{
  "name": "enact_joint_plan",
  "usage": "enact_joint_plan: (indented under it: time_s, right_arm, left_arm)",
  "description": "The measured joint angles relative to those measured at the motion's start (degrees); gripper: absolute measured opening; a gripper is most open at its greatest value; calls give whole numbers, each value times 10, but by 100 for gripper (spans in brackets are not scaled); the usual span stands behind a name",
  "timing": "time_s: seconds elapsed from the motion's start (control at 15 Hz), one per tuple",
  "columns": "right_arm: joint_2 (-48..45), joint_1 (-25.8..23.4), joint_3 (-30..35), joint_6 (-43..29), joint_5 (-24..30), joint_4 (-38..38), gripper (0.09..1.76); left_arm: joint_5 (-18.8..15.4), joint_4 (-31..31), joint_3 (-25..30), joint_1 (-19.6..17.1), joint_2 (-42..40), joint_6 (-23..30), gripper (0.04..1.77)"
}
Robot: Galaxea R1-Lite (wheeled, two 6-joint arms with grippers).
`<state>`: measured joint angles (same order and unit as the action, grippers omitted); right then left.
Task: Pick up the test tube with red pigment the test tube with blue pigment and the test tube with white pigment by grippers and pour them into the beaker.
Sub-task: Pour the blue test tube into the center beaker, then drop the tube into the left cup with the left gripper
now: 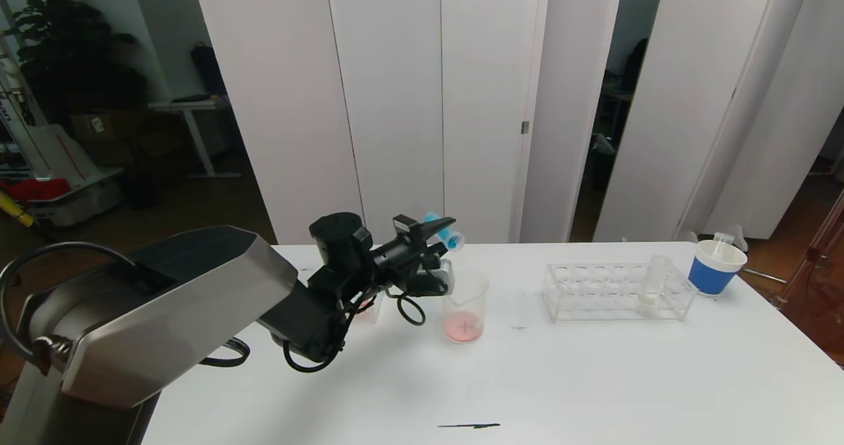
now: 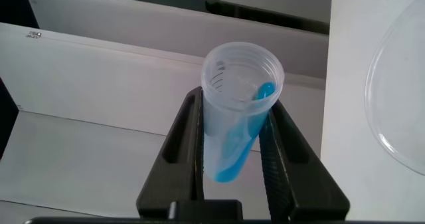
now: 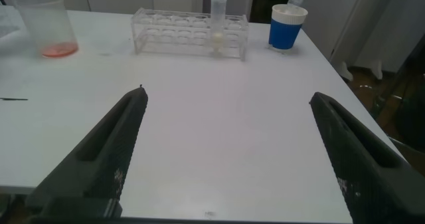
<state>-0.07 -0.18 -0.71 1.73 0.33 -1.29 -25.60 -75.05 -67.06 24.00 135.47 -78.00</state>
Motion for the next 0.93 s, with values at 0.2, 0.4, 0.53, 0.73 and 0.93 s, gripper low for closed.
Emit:
enact_joint_plan:
  time_s: [0.2, 0.4, 0.53, 0.73, 0.93]
  right_arm:
    - [0, 0, 0, 0, 0, 0, 175]
    - [0, 0, 0, 0, 0, 0, 175]
    - [0, 0, 0, 0, 0, 0, 175]
    - [0, 0, 0, 0, 0, 0, 175]
    - [0, 0, 0, 0, 0, 0, 175]
  left_arm:
    - [-1, -11, 0, 0, 2, -17, 57]
    - [-1, -19, 1, 0, 5, -28, 57]
    - [-1, -20, 1, 1, 6, -29, 57]
    - [-1, -18, -4, 4, 8, -33, 57]
    - [0, -17, -15, 10, 14, -34, 57]
